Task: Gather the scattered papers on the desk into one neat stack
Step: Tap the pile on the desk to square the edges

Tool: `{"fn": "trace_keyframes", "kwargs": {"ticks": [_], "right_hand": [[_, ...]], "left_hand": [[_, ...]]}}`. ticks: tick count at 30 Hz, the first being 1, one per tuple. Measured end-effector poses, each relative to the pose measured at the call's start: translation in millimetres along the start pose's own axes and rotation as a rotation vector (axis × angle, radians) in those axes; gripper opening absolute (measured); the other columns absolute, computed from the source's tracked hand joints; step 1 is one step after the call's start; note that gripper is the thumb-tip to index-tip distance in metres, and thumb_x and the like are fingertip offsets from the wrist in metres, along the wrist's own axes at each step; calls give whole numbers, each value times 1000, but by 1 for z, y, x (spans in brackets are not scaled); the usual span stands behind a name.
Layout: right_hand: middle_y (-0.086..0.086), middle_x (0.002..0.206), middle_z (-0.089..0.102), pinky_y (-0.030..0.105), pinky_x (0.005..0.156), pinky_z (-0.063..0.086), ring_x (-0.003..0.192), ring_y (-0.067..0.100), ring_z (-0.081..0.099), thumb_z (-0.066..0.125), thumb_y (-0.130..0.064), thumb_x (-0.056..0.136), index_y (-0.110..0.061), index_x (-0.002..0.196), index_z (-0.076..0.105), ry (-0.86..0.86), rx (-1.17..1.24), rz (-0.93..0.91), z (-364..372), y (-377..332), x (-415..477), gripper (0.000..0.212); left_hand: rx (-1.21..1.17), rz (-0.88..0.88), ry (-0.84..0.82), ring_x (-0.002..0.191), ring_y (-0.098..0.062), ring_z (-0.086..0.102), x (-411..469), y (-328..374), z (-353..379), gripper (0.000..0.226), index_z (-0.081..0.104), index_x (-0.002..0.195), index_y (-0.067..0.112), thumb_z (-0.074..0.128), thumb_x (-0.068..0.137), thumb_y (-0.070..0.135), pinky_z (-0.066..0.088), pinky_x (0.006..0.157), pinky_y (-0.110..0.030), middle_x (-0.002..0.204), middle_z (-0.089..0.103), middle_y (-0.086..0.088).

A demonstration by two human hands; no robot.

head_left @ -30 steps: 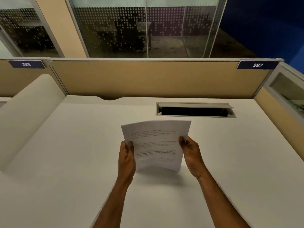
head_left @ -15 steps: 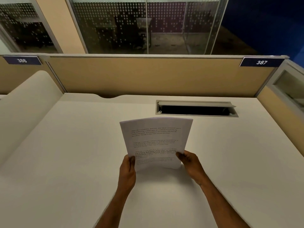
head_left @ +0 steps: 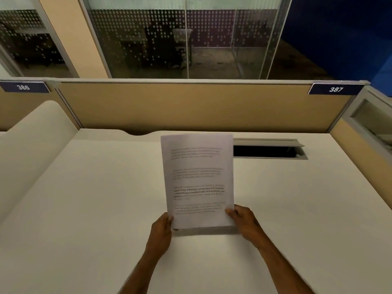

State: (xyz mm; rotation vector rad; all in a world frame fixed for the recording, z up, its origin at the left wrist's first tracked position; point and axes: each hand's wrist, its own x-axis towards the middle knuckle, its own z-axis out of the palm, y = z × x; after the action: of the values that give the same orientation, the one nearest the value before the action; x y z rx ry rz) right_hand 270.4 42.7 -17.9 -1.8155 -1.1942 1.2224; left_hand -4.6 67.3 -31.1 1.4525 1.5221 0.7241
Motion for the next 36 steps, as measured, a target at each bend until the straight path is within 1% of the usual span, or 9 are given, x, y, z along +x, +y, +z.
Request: {"fn": "trace_keyframes", "kwargs": {"ticks": [2, 5, 8, 12, 19, 27, 30, 33, 36], "right_hand": [[16, 111, 73, 46, 83, 59, 94, 31, 70, 53, -25, 102, 2, 109, 67, 20, 21, 3, 4, -19, 13, 32], [16, 110, 72, 30, 58, 55, 73, 25, 67, 50, -26, 103, 0, 112, 65, 3, 85, 40, 14, -48, 34, 31], [17, 108, 73, 33, 60, 50, 70, 26, 59, 48, -28, 104, 0, 111, 66, -7, 94, 68, 28, -65, 61, 33], [16, 111, 72, 26, 55, 48, 71, 20, 56, 47, -29, 104, -4, 112, 67, -26, 128, 132, 48, -82, 102, 33], [17, 112, 72, 24, 52, 47, 69, 18, 57, 48, -29, 103, -3, 116, 67, -8, 114, 259, 80, -89, 162, 35], [8, 88, 67, 22, 41, 42, 53, 14, 55, 48, -32, 103, -5, 114, 66, 84, 67, 348, 93, -88, 192, 34], [10, 91, 68, 23, 45, 44, 54, 14, 57, 48, -33, 103, -4, 109, 65, 107, 97, 350, 96, -92, 197, 34], [11, 86, 70, 24, 49, 48, 54, 13, 61, 51, -27, 102, 1, 103, 66, 149, 156, 362, 100, -90, 197, 32], [12, 76, 71, 25, 54, 53, 54, 13, 64, 54, -18, 101, 2, 95, 68, 206, 184, 362, 103, -83, 192, 26]], "left_hand": [[18, -26, -20, 68, -14, 63, 13, 12, -15, 28, 63, 96, 12, 38, 109, 15, 47, 54, -13, 84, 69, 0], [32, -73, -57, 56, -15, 54, 41, 27, -41, 30, 62, 102, 0, 39, 109, 17, 41, 48, -13, 81, 66, -8], [-22, -184, -122, 58, -14, 43, 72, 36, -64, 30, 61, 108, -3, 40, 109, 18, 31, 48, -20, 81, 55, -8], [-85, -298, -175, 55, -12, 34, 115, 39, -88, 32, 60, 111, -1, 36, 110, 19, 25, 48, -22, 79, 43, -8], [-16, -399, -216, 58, -14, 36, 188, 23, -103, 38, 57, 120, -9, 34, 110, 20, 31, 50, -22, 85, 46, -14], [129, -412, -212, 60, -18, 45, 232, 12, -89, 35, 56, 110, -8, 35, 109, 19, 37, 50, -26, 74, 49, -10], [201, -398, -189, 75, -37, 59, 242, 8, -87, 39, 55, 119, -13, 35, 109, 18, 43, 57, -30, 92, 58, -22], [267, -360, -169, 78, -36, 57, 247, 8, -88, 39, 56, 120, -14, 34, 108, 16, 49, 62, -37, 111, 64, -35], [299, -343, -150, 84, -40, 62, 247, 12, -91, 39, 58, 117, -13, 35, 108, 18, 57, 83, -52, 120, 64, -38]]}}
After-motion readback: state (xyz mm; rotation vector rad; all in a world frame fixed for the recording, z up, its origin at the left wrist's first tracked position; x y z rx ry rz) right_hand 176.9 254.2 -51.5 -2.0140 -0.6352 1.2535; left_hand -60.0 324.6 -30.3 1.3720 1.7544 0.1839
